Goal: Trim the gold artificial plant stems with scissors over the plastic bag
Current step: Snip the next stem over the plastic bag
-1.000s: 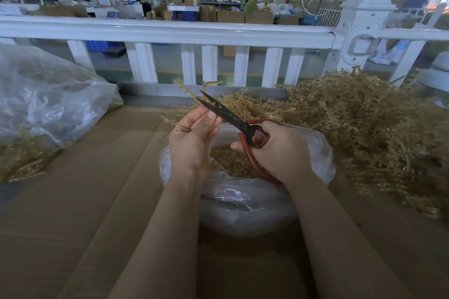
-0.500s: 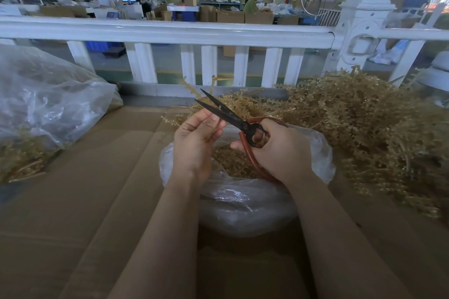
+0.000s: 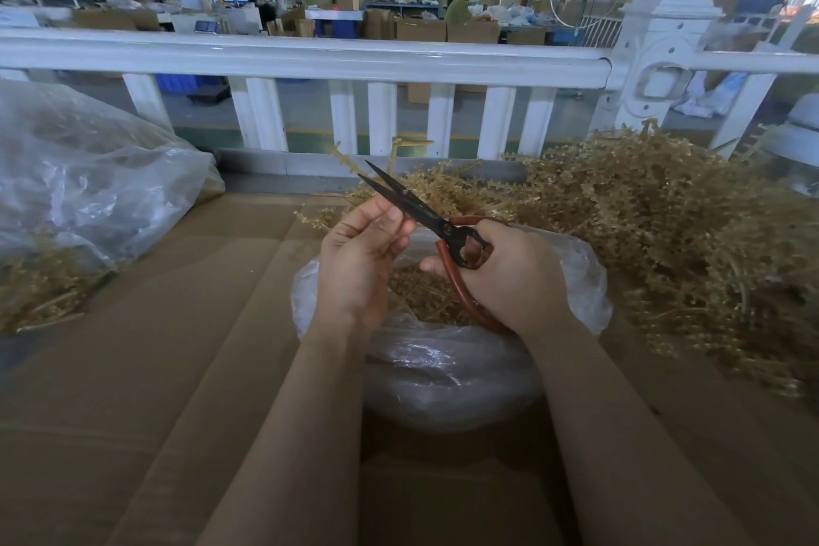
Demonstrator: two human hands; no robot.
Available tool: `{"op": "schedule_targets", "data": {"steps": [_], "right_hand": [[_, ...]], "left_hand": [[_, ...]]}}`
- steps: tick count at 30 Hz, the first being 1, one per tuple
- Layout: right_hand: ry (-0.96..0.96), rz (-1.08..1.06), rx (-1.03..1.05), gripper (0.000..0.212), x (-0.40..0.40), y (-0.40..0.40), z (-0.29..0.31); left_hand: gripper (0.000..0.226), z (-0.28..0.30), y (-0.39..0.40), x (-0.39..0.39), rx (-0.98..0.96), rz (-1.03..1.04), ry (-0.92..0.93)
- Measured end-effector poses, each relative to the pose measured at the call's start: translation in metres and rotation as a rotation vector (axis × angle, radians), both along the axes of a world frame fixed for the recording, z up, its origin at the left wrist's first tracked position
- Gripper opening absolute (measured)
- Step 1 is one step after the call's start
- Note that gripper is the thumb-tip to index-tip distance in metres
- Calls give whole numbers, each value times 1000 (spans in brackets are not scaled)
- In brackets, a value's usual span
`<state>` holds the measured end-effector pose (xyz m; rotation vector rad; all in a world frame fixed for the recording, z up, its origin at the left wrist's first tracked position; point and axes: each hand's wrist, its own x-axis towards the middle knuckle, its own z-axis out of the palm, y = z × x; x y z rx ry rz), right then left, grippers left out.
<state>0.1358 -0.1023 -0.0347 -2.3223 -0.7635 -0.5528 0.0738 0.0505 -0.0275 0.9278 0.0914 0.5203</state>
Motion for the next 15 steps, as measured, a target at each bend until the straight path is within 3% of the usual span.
{"op": "schedule_targets", "data": {"steps": [4, 8, 11, 15], "right_hand": [[52, 46, 92, 50, -1, 0, 0], [266, 111, 359, 52, 2, 5, 2], [378, 174, 507, 29, 7, 7, 3], [423, 198, 543, 19, 12, 6, 2]], "left_hand": [[10, 1, -2, -1, 1, -53, -4], [17, 0, -8, 0, -11, -140, 51], [11, -2, -12, 2, 17, -192, 112], [16, -4, -13, 3, 34, -231, 161]]}}
